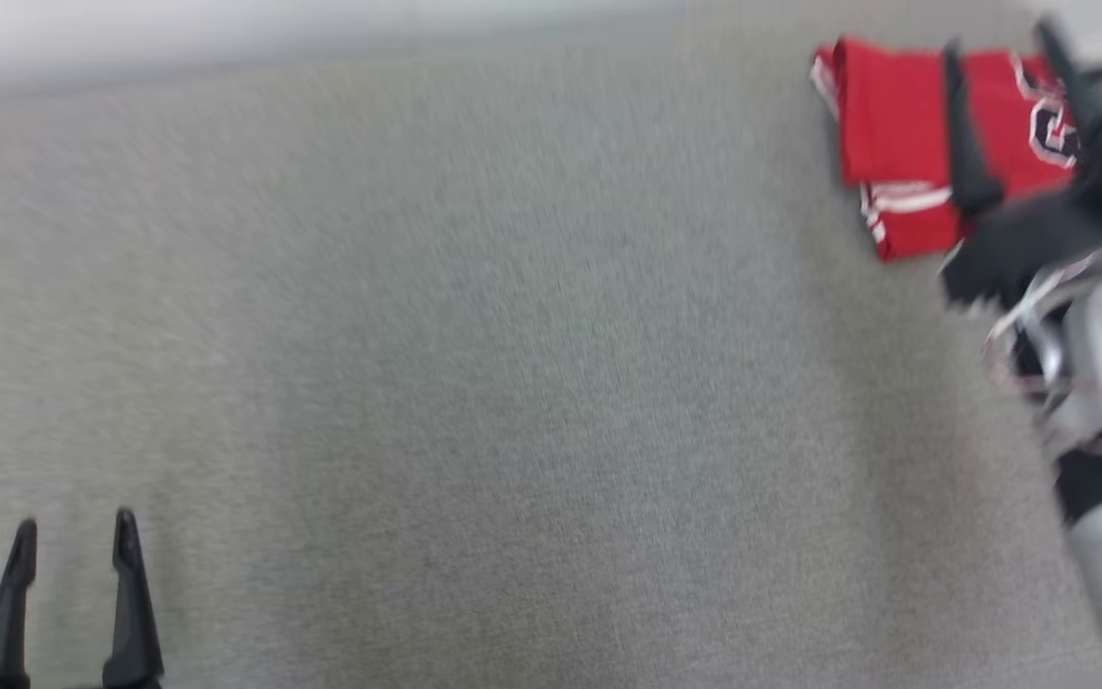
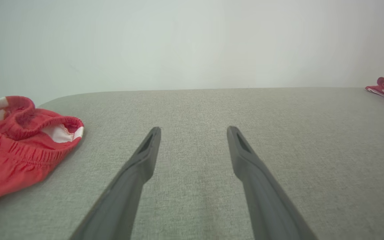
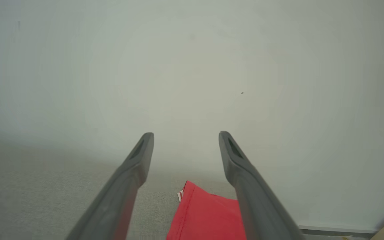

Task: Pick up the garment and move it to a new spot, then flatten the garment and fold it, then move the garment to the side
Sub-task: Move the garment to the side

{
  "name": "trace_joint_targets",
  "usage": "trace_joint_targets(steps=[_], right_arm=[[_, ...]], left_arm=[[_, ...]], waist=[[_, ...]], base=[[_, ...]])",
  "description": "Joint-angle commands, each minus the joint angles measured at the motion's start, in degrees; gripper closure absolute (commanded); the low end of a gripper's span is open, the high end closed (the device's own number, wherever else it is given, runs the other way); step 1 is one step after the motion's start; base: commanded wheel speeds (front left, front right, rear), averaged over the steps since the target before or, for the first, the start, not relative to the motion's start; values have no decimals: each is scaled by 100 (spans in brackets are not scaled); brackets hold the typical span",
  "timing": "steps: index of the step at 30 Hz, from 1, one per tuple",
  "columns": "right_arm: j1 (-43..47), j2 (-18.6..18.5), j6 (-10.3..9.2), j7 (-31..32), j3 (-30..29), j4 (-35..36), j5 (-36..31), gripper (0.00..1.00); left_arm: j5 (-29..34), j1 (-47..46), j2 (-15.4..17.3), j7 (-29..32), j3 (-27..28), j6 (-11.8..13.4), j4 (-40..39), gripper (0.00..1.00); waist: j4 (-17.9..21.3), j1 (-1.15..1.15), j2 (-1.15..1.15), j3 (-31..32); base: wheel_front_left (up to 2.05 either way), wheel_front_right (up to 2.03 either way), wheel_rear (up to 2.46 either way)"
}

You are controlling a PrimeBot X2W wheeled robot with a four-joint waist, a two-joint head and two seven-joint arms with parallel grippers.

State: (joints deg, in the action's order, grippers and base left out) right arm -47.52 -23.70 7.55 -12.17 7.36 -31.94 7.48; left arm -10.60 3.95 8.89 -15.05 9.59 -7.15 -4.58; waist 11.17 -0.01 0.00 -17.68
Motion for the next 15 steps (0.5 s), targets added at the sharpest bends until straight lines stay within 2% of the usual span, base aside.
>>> trace_joint_targets(steps=[1, 10, 15], right_arm=[[257, 87, -15, -43, -11, 77, 62, 0], [1984, 586, -15, -126, -325, 893, 298, 0], [2619, 805, -15, -147, -467, 1236, 345, 0]], left_arm=[[19, 127, -47, -17, 42, -34, 49, 0], [116, 319, -123, -17, -1, -31, 353, 0], [104, 331, -147, -17, -17, -28, 408, 0]], waist=[[-276, 1, 0, 736], [-537, 1, 0, 1205], [-592, 1, 0, 1287]], base=[[0, 0, 0], [0, 0, 0], [0, 0, 0]])
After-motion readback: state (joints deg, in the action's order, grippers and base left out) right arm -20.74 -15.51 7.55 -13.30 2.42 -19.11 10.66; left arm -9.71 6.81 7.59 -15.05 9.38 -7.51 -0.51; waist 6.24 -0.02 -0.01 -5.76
